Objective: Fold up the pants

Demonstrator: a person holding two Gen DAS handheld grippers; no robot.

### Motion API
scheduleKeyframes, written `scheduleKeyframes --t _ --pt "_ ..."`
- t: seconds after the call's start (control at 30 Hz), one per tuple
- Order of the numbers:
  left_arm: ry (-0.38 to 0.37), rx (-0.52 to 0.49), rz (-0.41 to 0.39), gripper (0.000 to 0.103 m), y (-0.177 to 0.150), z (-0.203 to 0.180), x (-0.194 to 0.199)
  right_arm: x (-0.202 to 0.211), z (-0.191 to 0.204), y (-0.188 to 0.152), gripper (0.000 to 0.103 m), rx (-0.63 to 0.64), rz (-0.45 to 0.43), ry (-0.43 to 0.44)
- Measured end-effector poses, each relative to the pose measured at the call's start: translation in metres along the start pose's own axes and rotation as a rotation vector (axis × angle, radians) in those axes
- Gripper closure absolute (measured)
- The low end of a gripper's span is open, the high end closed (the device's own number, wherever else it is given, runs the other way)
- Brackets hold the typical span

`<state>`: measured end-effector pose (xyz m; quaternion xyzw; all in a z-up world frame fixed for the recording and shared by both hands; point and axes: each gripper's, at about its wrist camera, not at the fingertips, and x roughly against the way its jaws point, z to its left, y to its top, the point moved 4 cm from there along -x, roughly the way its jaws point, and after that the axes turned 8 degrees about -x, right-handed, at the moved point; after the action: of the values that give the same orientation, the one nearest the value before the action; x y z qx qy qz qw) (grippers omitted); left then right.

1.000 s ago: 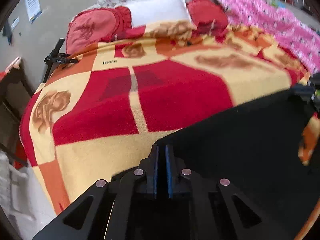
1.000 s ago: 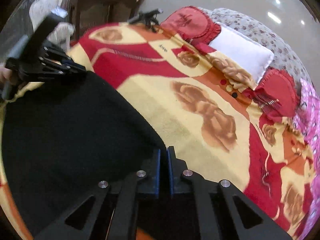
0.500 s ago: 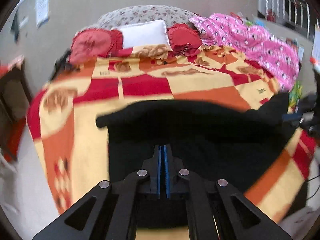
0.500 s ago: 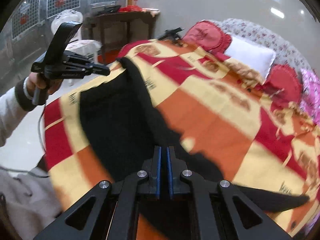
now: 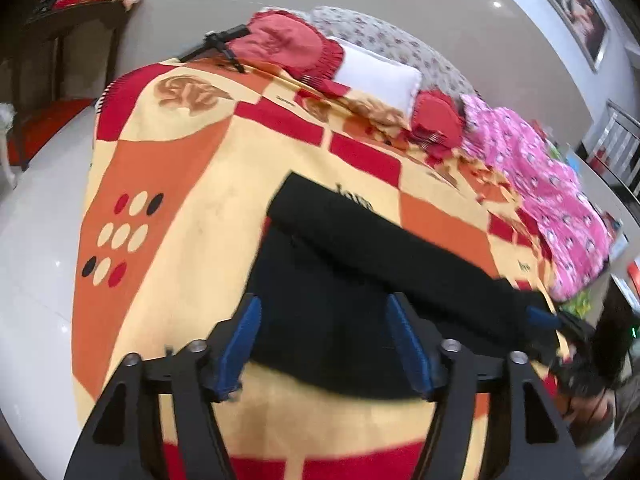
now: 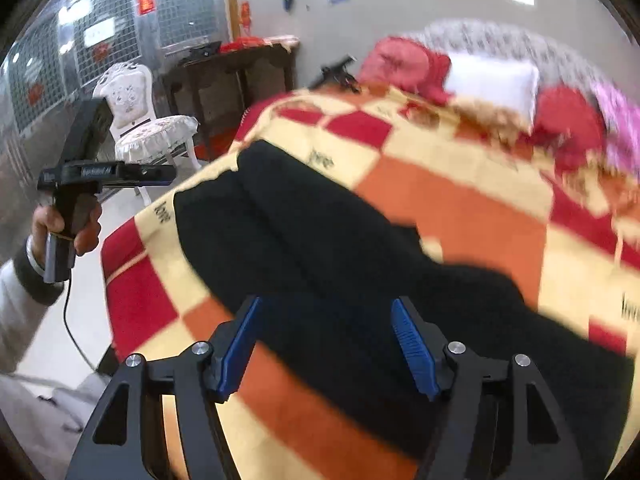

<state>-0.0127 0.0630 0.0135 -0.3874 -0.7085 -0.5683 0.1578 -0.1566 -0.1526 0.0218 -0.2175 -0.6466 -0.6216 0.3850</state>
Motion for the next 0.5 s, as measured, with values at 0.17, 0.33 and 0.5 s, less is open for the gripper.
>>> scheduleKeyframes --t 0.17,0.33,0.5 --pt "0.08 0.086 0.042 0.032 0.012 0.013 -0.031 -0.042 0.03 0.018 0.035 0.091 -0.006 -0.041" --pt "0.158 0.164 0.056 0.032 0.027 0.035 -0.058 -0.085 0.05 0.02 0.038 0.201 0.025 -0.099" --pt "0.094 0.156 0.105 0.051 0.037 0.026 -0.078 -0.104 0.038 0.028 0.091 0.179 0.034 -0.139"
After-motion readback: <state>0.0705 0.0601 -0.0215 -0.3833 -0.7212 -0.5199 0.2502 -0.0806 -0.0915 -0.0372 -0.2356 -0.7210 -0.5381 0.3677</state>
